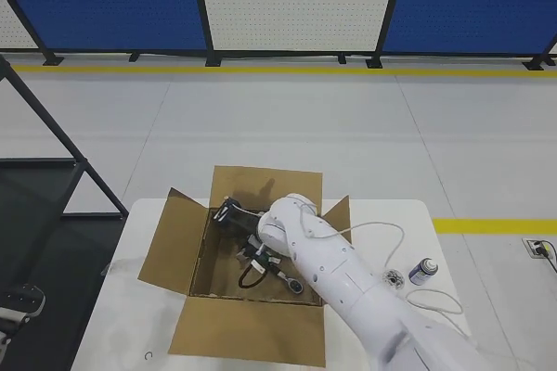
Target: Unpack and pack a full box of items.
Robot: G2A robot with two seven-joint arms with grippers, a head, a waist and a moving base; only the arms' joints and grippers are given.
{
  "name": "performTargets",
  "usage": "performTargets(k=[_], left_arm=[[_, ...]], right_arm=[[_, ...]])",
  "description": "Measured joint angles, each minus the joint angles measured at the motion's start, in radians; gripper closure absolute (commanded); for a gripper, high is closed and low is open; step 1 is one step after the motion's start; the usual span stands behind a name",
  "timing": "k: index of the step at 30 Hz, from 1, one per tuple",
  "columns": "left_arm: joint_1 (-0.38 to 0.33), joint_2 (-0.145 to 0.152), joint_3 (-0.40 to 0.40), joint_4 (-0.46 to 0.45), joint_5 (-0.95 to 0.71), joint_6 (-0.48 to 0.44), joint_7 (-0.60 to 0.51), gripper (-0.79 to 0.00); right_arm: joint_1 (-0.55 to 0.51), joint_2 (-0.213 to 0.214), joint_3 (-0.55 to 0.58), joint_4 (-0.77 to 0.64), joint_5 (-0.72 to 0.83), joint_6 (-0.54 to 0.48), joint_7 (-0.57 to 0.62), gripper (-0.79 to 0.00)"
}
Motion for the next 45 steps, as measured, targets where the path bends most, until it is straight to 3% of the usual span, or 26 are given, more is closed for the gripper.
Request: performTargets(k=[7,16,29,35,41,45], left_arm=[[0.0,0.0,0.0,0.0,0.0,0.0,0.0,-0.785],[0.0,0.0,0.0,0.0,0.0,0.0,0.0,-0.785],[0.0,0.0,0.0,0.0,0.0,0.0,0.0,-0.785],[0.0,0.0,0.0,0.0,0.0,0.0,0.0,-0.785],[0.0,0.0,0.0,0.0,0.0,0.0,0.0,-0.785],[0.0,0.0,0.0,0.0,0.0,0.0,0.0,-0.785]], right_arm=[[-0.048,0.079,0.076,-0.182,-0.004,-0.063,0.074,-0.785],[-0.225,0.208,0.264,-0.591,-0.02,-0.057,0.274,-0.785],[-0.234,0.211,0.269,-0.609,-0.021,-0.06,0.276,-0.785],[-0.272,0.238,0.348,-0.711,0.038,-0.178,0.193,-0.785],[-0.414,0.308,0.551,-1.005,0.036,-0.242,0.21,-0.785],[-0.577,0.354,0.715,-1.279,0.053,-0.26,0.267,-0.785]])
